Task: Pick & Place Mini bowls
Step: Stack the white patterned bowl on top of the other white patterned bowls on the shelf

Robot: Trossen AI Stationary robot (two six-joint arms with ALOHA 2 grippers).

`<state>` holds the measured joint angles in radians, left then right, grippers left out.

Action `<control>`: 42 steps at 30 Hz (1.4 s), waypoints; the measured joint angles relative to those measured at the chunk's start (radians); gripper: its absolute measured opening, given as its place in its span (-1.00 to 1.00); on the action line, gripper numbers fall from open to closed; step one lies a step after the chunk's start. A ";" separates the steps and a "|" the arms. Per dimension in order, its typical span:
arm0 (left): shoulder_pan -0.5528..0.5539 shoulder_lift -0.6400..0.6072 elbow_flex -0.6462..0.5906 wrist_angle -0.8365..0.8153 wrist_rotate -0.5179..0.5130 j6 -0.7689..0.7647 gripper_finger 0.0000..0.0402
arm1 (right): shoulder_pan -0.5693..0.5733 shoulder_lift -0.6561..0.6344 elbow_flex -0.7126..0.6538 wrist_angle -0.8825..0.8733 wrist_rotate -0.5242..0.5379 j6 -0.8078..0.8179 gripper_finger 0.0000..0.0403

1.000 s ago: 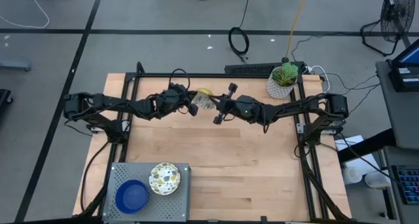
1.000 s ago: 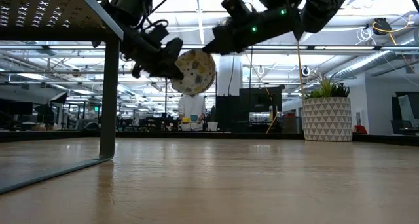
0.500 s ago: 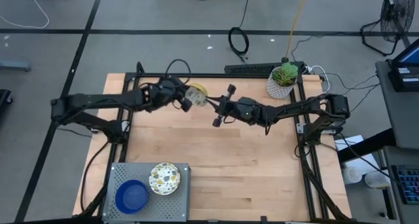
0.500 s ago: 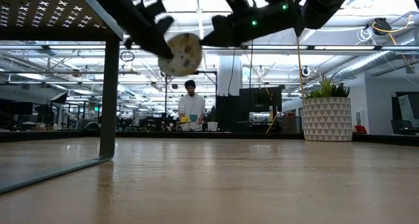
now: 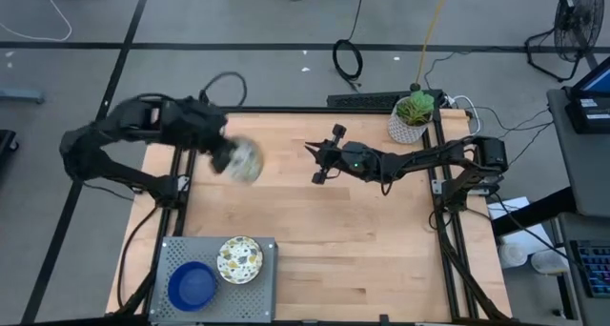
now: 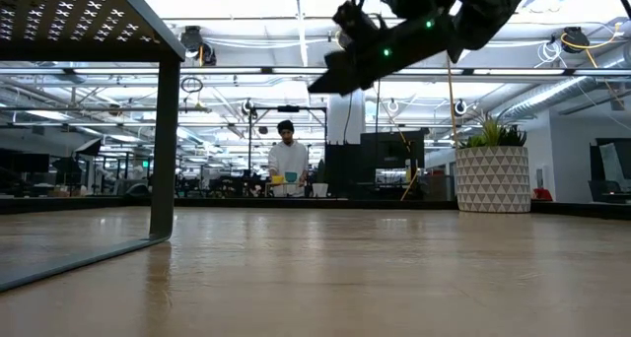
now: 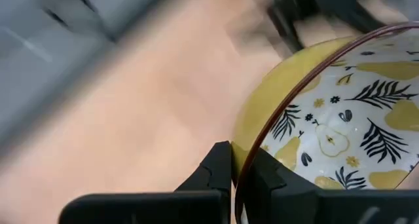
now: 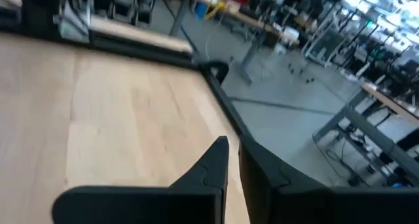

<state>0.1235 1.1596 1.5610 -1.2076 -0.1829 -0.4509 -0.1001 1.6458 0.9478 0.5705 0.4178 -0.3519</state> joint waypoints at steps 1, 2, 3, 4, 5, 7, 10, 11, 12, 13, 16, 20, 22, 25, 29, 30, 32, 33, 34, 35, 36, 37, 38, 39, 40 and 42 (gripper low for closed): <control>-0.017 0.002 0.039 -0.071 0.083 -0.028 -0.95 | 0.000 -0.002 0.001 0.007 -0.001 0.000 -0.88; -0.037 0.004 0.070 -0.114 0.169 -0.051 -0.95 | 0.000 -0.002 0.001 0.009 -0.002 -0.002 -0.89; -0.064 0.004 0.091 -0.144 0.254 -0.082 -0.95 | 0.000 -0.002 0.001 0.005 -0.004 -0.005 -0.89; -0.097 0.004 0.103 -0.176 0.322 -0.115 -0.95 | 0.000 -0.001 0.001 0.001 -0.006 -0.005 -0.89; -0.133 0.003 0.109 -0.215 0.358 -0.153 -0.95 | -0.002 -0.001 0.001 0.000 -0.006 -0.005 -0.89; -0.207 0.003 0.109 -0.238 0.352 -0.252 -0.95 | -0.009 -0.001 0.001 0.005 -0.004 -0.004 -0.88; -0.319 0.041 0.096 -0.211 0.280 -0.382 -0.95 | -0.017 -0.001 0.001 0.005 -0.003 -0.002 -0.88; -0.351 0.061 0.094 -0.218 0.276 -0.409 -0.95 | -0.019 -0.001 0.001 0.005 -0.004 -0.002 -0.88; -0.384 0.084 0.093 -0.218 0.276 -0.431 -0.95 | -0.023 -0.001 0.001 0.007 -0.004 -0.002 -0.89; -0.416 0.113 0.092 -0.207 0.279 -0.450 -0.95 | -0.026 -0.001 0.001 0.009 -0.005 -0.002 -0.89; -0.480 0.190 0.090 -0.209 0.295 -0.502 -0.95 | -0.038 -0.001 0.001 0.007 -0.004 -0.002 -0.88; -0.544 0.266 0.091 -0.204 0.317 -0.563 -0.95 | -0.045 -0.001 0.001 0.008 -0.004 -0.001 -0.88; -0.568 0.298 0.090 -0.197 0.324 -0.585 -0.95 | -0.045 -0.001 0.001 0.008 -0.004 -0.002 -0.89; -0.603 0.323 0.090 -0.193 0.315 -0.633 -0.95 | -0.044 -0.001 0.001 0.008 -0.004 -0.002 -0.89; -0.646 0.355 0.090 -0.181 0.280 -0.714 -0.95 | -0.044 -0.001 0.001 0.008 -0.004 -0.001 -0.89; -0.657 0.360 0.090 -0.180 0.271 -0.730 -0.95 | -0.044 -0.001 0.001 0.008 -0.004 -0.001 -0.89; -0.672 0.368 0.091 -0.180 0.264 -0.756 -0.95 | -0.044 -0.001 0.001 0.007 -0.004 -0.001 -0.89; -0.678 0.371 0.091 -0.185 0.261 -0.771 -0.95 | -0.044 -0.001 0.001 0.008 -0.004 -0.001 -0.89; -0.685 0.374 0.091 -0.186 0.260 -0.788 -0.95 | -0.044 -0.001 0.001 0.008 -0.004 -0.001 -0.89; -0.691 0.375 0.091 -0.186 0.258 -0.804 -0.95 | -0.044 -0.001 0.001 0.007 -0.004 -0.001 -0.89; -0.694 0.374 0.091 -0.186 0.252 -0.819 -0.95 | -0.044 -0.001 0.001 0.007 -0.005 -0.001 -0.89; -0.696 0.373 0.091 -0.194 0.243 -0.834 -0.95 | -0.044 -0.001 0.001 0.006 -0.004 -0.001 -0.89; -0.696 0.373 0.091 -0.206 0.230 -0.852 -0.95 | -0.044 -0.001 0.001 0.005 -0.005 -0.001 -0.89; -0.696 0.373 0.091 -0.220 0.214 -0.868 -0.95 | -0.044 -0.001 0.001 0.005 -0.005 -0.001 -0.89; -0.696 0.373 0.091 -0.233 0.204 -0.882 -0.95 | -0.044 -0.001 0.001 0.005 -0.005 -0.001 -0.89; -0.695 0.373 0.091 -0.249 0.198 -0.909 -0.95 | -0.044 -0.001 0.001 0.001 -0.005 -0.001 -0.88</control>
<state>-0.5718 1.5322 1.6516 -1.4570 0.0146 -1.3595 -0.1444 1.6447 0.9493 0.5715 0.4133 -0.3530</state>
